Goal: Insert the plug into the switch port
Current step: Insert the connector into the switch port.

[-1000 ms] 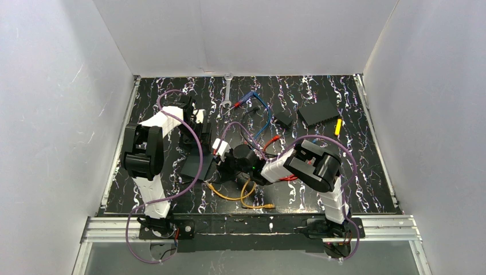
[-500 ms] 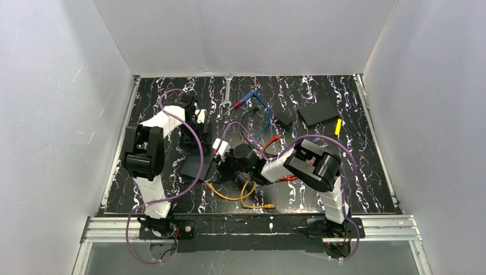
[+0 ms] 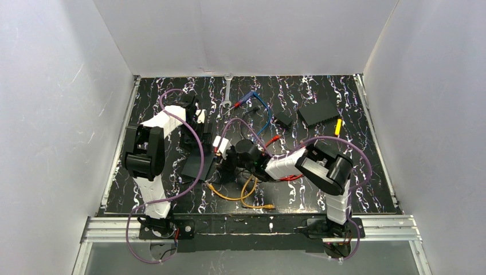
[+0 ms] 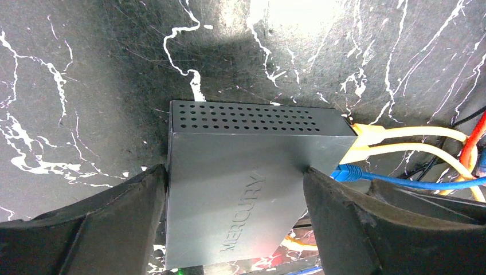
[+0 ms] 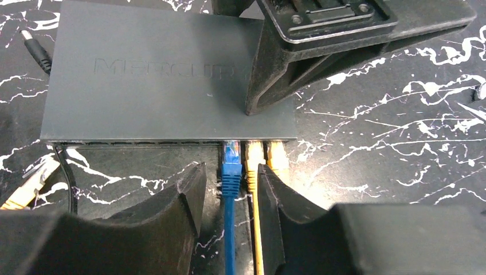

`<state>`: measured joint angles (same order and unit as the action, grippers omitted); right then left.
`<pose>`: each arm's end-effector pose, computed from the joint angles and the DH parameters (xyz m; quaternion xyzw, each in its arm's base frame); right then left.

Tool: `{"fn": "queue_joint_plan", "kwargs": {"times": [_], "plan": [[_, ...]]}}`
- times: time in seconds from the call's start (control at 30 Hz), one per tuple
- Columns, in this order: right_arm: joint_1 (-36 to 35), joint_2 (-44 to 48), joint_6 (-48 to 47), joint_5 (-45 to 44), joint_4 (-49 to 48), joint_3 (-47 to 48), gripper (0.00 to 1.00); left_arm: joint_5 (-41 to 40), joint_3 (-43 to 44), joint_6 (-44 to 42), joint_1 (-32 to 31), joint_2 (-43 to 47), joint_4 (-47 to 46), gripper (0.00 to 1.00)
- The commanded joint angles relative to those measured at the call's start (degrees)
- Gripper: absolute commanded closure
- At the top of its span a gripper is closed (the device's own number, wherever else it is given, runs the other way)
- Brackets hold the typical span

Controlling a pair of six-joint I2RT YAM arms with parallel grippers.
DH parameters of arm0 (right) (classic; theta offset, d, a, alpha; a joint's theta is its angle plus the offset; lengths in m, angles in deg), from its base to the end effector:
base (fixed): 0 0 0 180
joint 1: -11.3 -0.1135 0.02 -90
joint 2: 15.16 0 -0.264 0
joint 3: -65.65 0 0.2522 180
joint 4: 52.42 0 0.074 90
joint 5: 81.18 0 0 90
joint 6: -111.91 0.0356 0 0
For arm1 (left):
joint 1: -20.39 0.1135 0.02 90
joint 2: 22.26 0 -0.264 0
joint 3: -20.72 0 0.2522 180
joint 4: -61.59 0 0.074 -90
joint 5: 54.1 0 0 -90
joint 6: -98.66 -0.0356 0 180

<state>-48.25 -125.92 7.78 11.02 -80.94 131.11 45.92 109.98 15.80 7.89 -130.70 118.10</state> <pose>0.1994 0.3420 0.1495 -0.4904 0.6354 0.2444 0.5441 0.3586 -0.0858 0.1754 0.0571 0.9868 -0.1065 0.1075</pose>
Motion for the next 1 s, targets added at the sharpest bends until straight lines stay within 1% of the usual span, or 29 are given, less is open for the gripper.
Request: {"fn": "queue_joint_plan", "kwargs": {"times": [0.0, 0.23, 0.33, 0.47, 0.6, 0.77, 0.97], "plan": [[0.93, 3.43, -2.83, 0.93, 4.87, 1.24, 0.54, -5.03, -0.43, 0.44, 0.16, -1.54, 1.64, 0.15], [2.32, 2.98, -3.84, 3.84, 12.74, 3.28, 0.58, -4.62, -0.36, 0.55, 0.18, -1.45, 1.64, 0.15], [2.33, 2.51, -3.84, 5.2, 14.2, 4.15, 0.61, -4.57, -0.36, 0.44, 0.19, -1.51, 1.64, 0.15], [2.49, 1.61, -3.98, 4.69, 14.81, 4.69, 0.64, -4.48, -0.36, 0.5, 0.19, -1.51, 1.64, 0.15], [2.77, 0.76, -3.85, 5.11, 15.21, 5.37, 0.75, -4.18, -0.29, 0.5, 0.19, -1.63, 1.64, 0.15], [2.77, 0.43, -3.51, 6.26, 14.88, 5.78, 0.98, -3.6, -0.19, 0.52, 0.18, -1.69, 1.64, 0.15], [2.77, -0.03, -1.77, 8.84, 12.8, 6.82, 0.99, -1.3, -0.2, 0.44, 0.19, -1.91, 1.65, 0.15]]}}
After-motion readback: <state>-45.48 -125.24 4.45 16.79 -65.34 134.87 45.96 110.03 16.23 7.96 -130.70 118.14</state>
